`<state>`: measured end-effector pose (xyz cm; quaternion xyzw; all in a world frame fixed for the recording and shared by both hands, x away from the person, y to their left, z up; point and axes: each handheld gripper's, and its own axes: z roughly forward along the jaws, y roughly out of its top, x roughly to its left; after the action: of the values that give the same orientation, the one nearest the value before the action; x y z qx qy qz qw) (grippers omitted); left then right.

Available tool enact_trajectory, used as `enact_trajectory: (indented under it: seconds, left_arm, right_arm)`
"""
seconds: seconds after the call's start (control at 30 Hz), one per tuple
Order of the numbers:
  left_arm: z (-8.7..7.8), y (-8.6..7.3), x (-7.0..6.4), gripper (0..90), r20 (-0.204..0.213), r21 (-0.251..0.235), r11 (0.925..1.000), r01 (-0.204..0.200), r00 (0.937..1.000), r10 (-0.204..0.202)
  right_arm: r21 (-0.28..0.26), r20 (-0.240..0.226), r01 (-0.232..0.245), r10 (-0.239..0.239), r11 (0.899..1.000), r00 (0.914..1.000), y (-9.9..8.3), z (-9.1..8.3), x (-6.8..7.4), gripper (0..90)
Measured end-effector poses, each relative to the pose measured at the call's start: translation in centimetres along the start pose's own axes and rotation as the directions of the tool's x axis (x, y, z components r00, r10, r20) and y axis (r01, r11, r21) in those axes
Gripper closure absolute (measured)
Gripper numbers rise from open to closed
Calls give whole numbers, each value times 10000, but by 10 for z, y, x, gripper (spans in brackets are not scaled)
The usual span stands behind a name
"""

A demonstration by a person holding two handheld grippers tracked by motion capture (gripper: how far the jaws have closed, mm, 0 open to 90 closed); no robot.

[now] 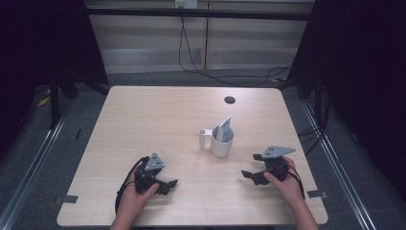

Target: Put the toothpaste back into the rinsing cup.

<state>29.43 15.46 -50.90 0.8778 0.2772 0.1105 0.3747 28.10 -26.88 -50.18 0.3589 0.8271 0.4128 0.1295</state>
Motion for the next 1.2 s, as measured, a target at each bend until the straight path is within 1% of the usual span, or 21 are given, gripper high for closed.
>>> enact_trajectory:
  seconds: [0.23,0.3,0.43,0.6,0.73,1.2]
  left_arm:
    - [0,0,0,110,-3,3,10000,-4,10000,4]
    - [0,0,0,110,-7,0,10000,-1,10000,1]
    - [0,0,0,110,-10,-5,10000,8,10000,-8]
    - [0,0,-1,110,-35,-46,10000,43,10000,-44]
    - [0,0,-1,109,-66,49,10000,11,10000,-11]
    - [0,0,-1,108,-63,46,10000,26,10000,-25]
  right_arm:
    - [433,12,175,-176,9989,9998,-11,-1,1,144]
    - [605,128,242,-250,9979,9996,-13,-2,1,145]
    - [639,146,220,-230,9977,9996,-15,-4,0,145]
    - [763,312,328,-353,9965,9989,-17,-6,0,145]
    - [802,382,384,-416,9960,9984,-17,-6,1,142]
    - [793,362,383,-413,9961,9985,-17,-6,1,140]
